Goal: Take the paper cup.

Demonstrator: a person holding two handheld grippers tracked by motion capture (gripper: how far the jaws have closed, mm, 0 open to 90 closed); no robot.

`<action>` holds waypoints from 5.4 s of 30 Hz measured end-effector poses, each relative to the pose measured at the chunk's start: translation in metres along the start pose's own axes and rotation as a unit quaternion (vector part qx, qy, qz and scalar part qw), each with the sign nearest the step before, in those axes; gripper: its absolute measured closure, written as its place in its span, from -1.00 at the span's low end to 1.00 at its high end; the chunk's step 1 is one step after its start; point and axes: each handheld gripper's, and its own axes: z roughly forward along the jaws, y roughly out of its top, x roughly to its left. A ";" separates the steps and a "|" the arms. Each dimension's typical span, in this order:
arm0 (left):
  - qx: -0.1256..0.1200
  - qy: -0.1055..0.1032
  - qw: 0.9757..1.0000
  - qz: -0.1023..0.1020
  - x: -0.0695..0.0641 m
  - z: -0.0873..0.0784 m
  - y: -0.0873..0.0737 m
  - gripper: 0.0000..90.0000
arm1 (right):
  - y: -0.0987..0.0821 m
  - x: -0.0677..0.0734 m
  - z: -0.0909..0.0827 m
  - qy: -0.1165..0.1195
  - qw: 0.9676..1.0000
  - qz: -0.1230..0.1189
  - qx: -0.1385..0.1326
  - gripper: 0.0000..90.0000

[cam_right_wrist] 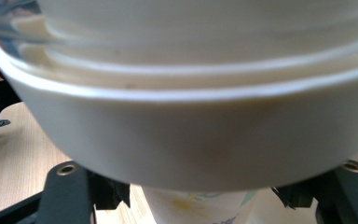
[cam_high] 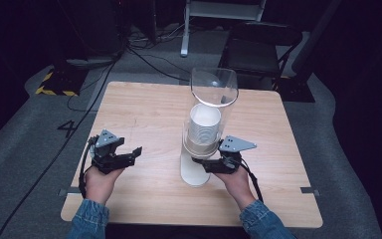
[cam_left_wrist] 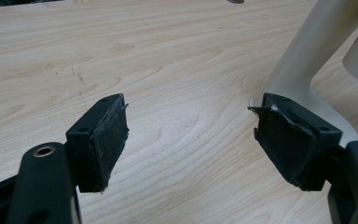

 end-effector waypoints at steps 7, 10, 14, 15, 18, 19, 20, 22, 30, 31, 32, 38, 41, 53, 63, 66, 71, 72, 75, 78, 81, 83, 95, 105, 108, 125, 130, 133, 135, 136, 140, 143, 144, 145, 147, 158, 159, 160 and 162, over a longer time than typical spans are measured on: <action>0.000 -0.002 1.000 -0.001 -0.001 0.000 0.000 -0.45 | -0.010 -0.002 0.009 -0.004 0.999 -0.008 0.040 -0.25; 0.000 -0.001 1.000 -0.002 0.001 -0.001 0.000 -0.45 | -0.010 -0.002 0.008 -0.005 0.999 -0.015 0.042 -0.27; 0.001 -0.002 1.000 -0.004 0.002 0.000 -0.001 -0.45 | -0.014 -0.002 0.008 -0.007 0.998 -0.013 0.054 -0.28; 0.001 -0.002 1.000 -0.004 0.002 0.000 0.000 -0.45 | -0.015 -0.002 0.008 -0.006 0.998 -0.011 0.055 -0.28; 0.002 -0.005 1.000 -0.003 0.002 0.002 0.000 -0.45 | -0.019 -0.002 0.008 -0.006 0.998 -0.012 0.067 -0.28; 0.002 -0.005 1.000 -0.003 0.002 0.002 0.000 -0.45 | -0.019 -0.002 0.008 -0.006 0.998 -0.012 0.067 -0.28; 0.005 -0.006 1.000 -0.004 0.002 0.004 0.000 -0.45 | -0.021 -0.002 0.008 -0.008 0.997 -0.015 0.076 -0.28; 0.004 -0.007 1.000 -0.004 0.001 0.005 0.001 -0.45 | -0.023 -0.002 0.008 -0.005 0.997 -0.012 0.079 -0.28; 0.007 -0.013 1.000 -0.003 0.000 0.011 0.003 -0.45 | -0.028 -0.001 0.005 -0.006 0.996 -0.008 0.091 -0.29; 0.008 -0.014 1.000 -0.004 0.001 0.012 0.003 -0.45 | -0.030 -0.001 0.005 -0.007 0.995 -0.008 0.094 -0.29; 0.010 -0.015 1.000 -0.004 0.001 0.013 0.003 -0.45 | -0.030 -0.001 0.005 -0.006 0.995 -0.006 0.097 -0.28; 0.011 -0.019 1.000 -0.002 0.001 0.016 0.005 -0.45 | -0.035 0.000 0.006 -0.005 0.994 -0.007 0.109 -0.28; 0.011 -0.020 1.000 -0.004 0.001 0.017 0.005 -0.45 | -0.037 -0.001 0.004 -0.005 0.994 -0.005 0.111 -0.28; 0.011 -0.024 1.000 0.000 0.001 0.023 0.008 -0.45 | -0.039 -0.005 -0.008 -0.015 0.993 0.001 0.117 -0.28; 0.012 -0.035 0.999 -0.002 -0.001 0.033 0.014 -0.45 | -0.043 -0.018 -0.033 -0.052 0.992 0.008 0.119 -0.28; 0.014 -0.038 0.999 0.004 -0.003 0.037 0.016 -0.44 | -0.043 -0.023 -0.045 -0.070 0.991 0.016 0.112 -0.28; 0.017 -0.041 0.999 0.006 -0.004 0.040 0.017 -0.44 | -0.042 -0.030 -0.057 -0.090 0.991 0.026 0.098 -0.28; 0.016 -0.041 0.999 0.005 -0.004 0.040 0.017 -0.44 | -0.041 -0.031 -0.059 -0.094 0.991 0.027 0.096 -0.28; 0.011 -0.038 0.999 -0.002 -0.004 0.040 0.017 -0.45 | -0.039 -0.038 -0.070 -0.113 0.990 0.041 0.075 -0.28; 0.006 -0.037 0.999 -0.005 -0.004 0.039 0.017 -0.45 | -0.038 -0.042 -0.076 -0.117 0.990 0.061 0.057 -0.28; 0.007 -0.038 0.999 -0.005 -0.005 0.039 0.016 -0.46 | -0.034 -0.047 -0.083 -0.138 0.987 0.072 0.032 -0.28; 0.010 -0.035 0.999 -0.007 -0.005 0.040 0.015 -0.46 | -0.033 -0.049 -0.085 -0.150 0.986 0.070 0.027 -0.28; 0.026 -0.027 0.999 0.001 -0.002 0.037 0.009 -0.45 | -0.025 -0.077 -0.094 -0.216 0.970 0.109 0.014 -0.28; 0.038 -0.015 0.999 -0.002 0.002 0.033 0.002 -0.45 | -0.035 -0.108 -0.091 -0.262 0.959 0.101 0.031 -0.28; 0.039 -0.014 0.999 -0.001 0.003 0.031 0.000 -0.45 | -0.039 -0.116 -0.088 -0.272 0.956 0.098 0.054 -0.29; 0.043 0.000 0.999 -0.018 0.012 0.016 -0.012 -0.45 | -0.057 -0.138 -0.063 -0.260 0.951 0.125 0.113 -0.29; 0.041 0.003 0.999 -0.022 0.014 0.014 -0.013 -0.46 | -0.061 -0.139 -0.057 -0.256 0.951 0.119 0.125 -0.30; 0.043 0.003 0.999 -0.021 0.014 0.014 -0.013 -0.46 | -0.062 -0.139 -0.055 -0.254 0.952 0.114 0.131 -0.30; 0.043 0.002 0.999 -0.020 0.014 0.015 -0.013 -0.46 | -0.063 -0.139 -0.054 -0.252 0.951 0.115 0.136 -0.31; 0.044 0.002 0.999 -0.020 0.014 0.015 -0.013 -0.46 | -0.064 -0.139 -0.054 -0.249 0.951 0.119 0.138 -0.31; 0.043 0.000 0.999 -0.020 0.014 0.015 -0.012 -0.46 | -0.066 -0.140 -0.055 -0.245 0.951 0.127 0.141 -0.33; 0.044 -0.001 0.999 -0.021 0.013 0.017 -0.012 -0.46 | -0.067 -0.139 -0.056 -0.242 0.951 0.128 0.146 -0.33; 0.044 -0.001 0.999 -0.020 0.013 0.017 -0.012 -0.46 | -0.067 -0.138 -0.056 -0.241 0.950 0.129 0.148 -0.33; 0.044 -0.001 0.999 -0.021 0.013 0.017 -0.011 -0.46 | -0.067 -0.137 -0.056 -0.242 0.950 0.126 0.149 -0.34; 0.045 -0.003 0.999 -0.020 0.013 0.018 -0.011 -0.46 | -0.068 -0.137 -0.057 -0.241 0.951 0.123 0.152 -0.34; 0.046 -0.012 0.999 -0.017 0.010 0.026 -0.006 -0.46 | -0.069 -0.135 -0.063 -0.235 0.949 0.136 0.161 -0.63; 0.046 -0.012 0.999 -0.016 0.010 0.026 -0.006 -0.46 | -0.068 -0.134 -0.064 -0.233 0.949 0.136 0.161 -0.64; 0.047 -0.013 0.999 -0.016 0.009 0.026 -0.005 -0.46 | -0.068 -0.134 -0.065 -0.233 0.949 0.134 0.162 -0.64; 0.048 -0.015 0.999 -0.014 0.009 0.027 -0.004 -0.46 | -0.066 -0.133 -0.067 -0.233 0.949 0.136 0.163 -0.65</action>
